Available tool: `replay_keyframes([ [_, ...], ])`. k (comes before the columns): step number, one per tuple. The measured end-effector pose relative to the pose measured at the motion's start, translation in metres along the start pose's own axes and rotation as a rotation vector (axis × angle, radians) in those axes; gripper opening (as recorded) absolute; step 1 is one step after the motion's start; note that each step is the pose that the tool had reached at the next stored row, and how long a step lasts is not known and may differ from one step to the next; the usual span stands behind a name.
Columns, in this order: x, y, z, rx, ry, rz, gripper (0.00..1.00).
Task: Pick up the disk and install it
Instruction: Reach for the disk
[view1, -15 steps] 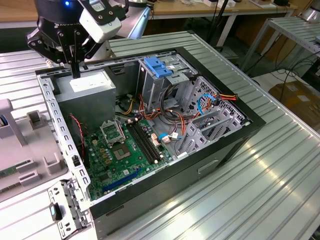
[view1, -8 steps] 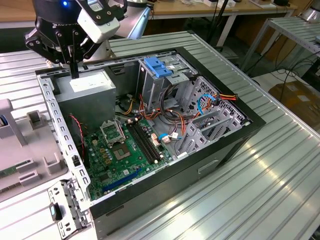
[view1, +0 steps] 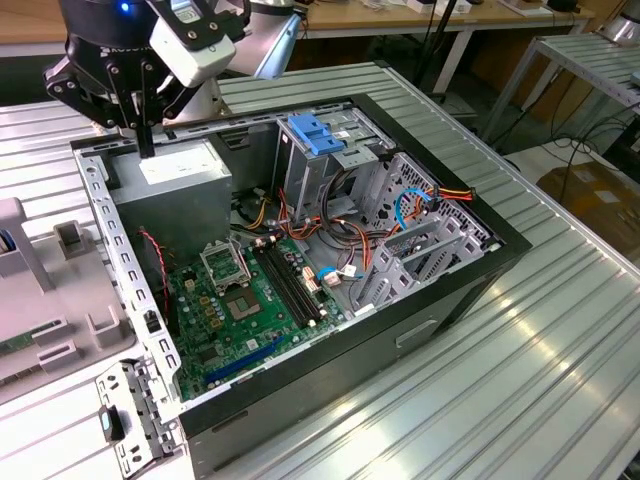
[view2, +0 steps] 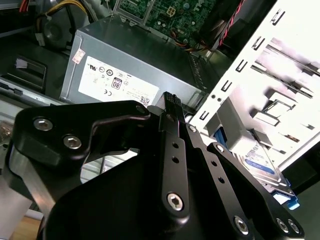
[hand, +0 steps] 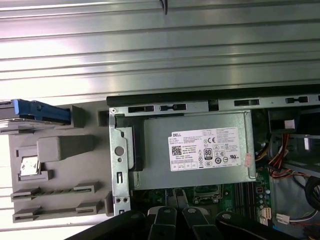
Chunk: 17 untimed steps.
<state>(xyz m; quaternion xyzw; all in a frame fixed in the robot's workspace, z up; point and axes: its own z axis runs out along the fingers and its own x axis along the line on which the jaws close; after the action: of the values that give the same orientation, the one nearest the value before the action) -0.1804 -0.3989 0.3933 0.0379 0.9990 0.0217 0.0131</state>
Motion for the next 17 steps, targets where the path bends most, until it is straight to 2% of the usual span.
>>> replay_keyframes([
  [17, 0.0069, -0.0005, -0.0002, 0.0000, 0.0000, 0.000, 0.11],
])
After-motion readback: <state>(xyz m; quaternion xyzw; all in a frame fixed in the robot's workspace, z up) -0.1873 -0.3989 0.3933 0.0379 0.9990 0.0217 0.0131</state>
